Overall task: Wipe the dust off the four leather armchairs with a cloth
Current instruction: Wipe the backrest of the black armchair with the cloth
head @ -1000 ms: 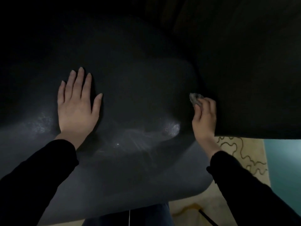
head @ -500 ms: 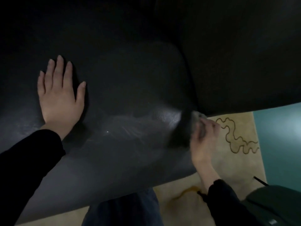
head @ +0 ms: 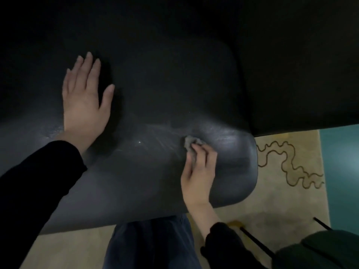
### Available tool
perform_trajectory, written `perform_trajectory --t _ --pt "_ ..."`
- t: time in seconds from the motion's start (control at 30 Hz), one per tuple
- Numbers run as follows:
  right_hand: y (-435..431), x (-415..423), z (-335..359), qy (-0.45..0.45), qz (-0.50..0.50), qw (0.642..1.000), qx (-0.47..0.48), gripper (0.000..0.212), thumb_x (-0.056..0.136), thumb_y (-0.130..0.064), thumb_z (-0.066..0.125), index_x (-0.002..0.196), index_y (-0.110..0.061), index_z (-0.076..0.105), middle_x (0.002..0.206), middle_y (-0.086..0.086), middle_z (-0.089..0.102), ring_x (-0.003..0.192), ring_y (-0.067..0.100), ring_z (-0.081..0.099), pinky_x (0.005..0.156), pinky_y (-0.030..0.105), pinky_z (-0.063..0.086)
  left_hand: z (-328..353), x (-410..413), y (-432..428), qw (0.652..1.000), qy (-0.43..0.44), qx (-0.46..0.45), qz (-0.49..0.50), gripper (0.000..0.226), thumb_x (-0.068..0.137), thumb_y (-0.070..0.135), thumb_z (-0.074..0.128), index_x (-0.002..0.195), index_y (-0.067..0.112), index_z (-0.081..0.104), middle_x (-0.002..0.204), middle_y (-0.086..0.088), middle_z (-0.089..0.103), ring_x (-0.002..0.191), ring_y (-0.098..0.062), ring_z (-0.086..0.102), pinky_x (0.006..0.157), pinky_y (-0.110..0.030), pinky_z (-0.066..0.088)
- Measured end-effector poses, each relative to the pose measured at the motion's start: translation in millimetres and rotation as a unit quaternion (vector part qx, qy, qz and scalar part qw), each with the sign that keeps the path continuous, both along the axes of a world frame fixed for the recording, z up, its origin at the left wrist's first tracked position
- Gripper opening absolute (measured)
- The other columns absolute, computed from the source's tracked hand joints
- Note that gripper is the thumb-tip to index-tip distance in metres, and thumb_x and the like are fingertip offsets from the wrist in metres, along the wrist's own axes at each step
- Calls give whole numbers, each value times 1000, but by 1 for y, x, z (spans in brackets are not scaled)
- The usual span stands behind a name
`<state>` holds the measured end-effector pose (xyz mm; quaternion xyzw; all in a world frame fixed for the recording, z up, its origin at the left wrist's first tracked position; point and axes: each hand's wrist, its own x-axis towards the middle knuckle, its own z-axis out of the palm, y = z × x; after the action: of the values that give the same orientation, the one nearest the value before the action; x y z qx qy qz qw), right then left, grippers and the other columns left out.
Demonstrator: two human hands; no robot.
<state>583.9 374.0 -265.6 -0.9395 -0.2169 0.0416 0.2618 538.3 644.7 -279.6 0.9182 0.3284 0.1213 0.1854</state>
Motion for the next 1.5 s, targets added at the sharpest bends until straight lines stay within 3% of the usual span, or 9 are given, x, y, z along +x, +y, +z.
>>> perform_trajectory --t 0.1,0.27,0.37,0.47,0.63,0.83,0.97,1.23,1.5 --pt "-8 22 10 14 77 996 30 26 94 -15 49 113 -1 61 118 11 47 109 15 49 100 23 40 7 -25 -10 1000 13 3 14 55 105 34 34 150 3 29 159 -14 23 148 -27 16 121 -32 0" --pt "4 99 11 -30 -37 999 -5 23 97 -10 48 115 0 58 123 18 46 104 19 49 91 15 36 7 -82 -33 996 50 -4 69 55 103 33 37 150 4 29 159 -13 22 149 -27 14 119 -26 -6" --pt "20 78 -2 -43 -12 998 -33 23 96 -11 47 113 0 59 122 19 47 105 26 53 95 28 43 6 -107 -43 993 76 0 86 57 103 36 35 151 5 27 160 -13 21 149 -26 13 119 -26 -6" --pt "25 20 -7 -47 105 993 -11 24 93 -9 48 110 3 60 116 16 47 104 30 53 95 36 44 4 -121 -50 990 90 -4 106 60 102 39 32 152 6 25 161 -11 19 149 -25 11 119 -27 -6" --pt "13 -7 9 3 245 969 32 24 92 -9 48 108 2 63 114 8 44 101 23 51 97 28 42 -3 -126 -60 987 103 10 121 60 102 40 28 152 5 25 161 -11 17 150 -24 9 120 -31 -5" --pt "50 127 22 -65 132 989 -4 21 94 -6 48 108 5 58 116 25 48 103 18 47 93 4 27 -10 -126 -61 986 108 36 126 59 103 40 28 152 6 24 161 -11 19 150 -25 11 122 -37 1" --pt "87 127 2 -81 119 990 -14 20 91 -7 48 104 2 60 115 22 50 101 31 55 92 31 43 -13 -127 -61 985 105 46 126 58 104 40 28 152 7 25 161 -11 20 149 -26 13 122 -39 5" --pt "30 -22 -2 5 441 898 -4 19 89 -4 56 106 0 64 112 8 48 91 30 55 81 44 49 -10 -126 -61 985 108 37 128 59 103 40 30 152 8 24 161 -10 20 149 -26 13 122 -38 4" --pt "127 123 18 -65 227 971 19 20 93 -7 47 103 3 60 112 22 51 104 22 50 93 16 33 -10 -127 -60 983 129 30 126 61 103 42 26 153 8 22 162 -9 16 150 -23 9 122 -37 0"
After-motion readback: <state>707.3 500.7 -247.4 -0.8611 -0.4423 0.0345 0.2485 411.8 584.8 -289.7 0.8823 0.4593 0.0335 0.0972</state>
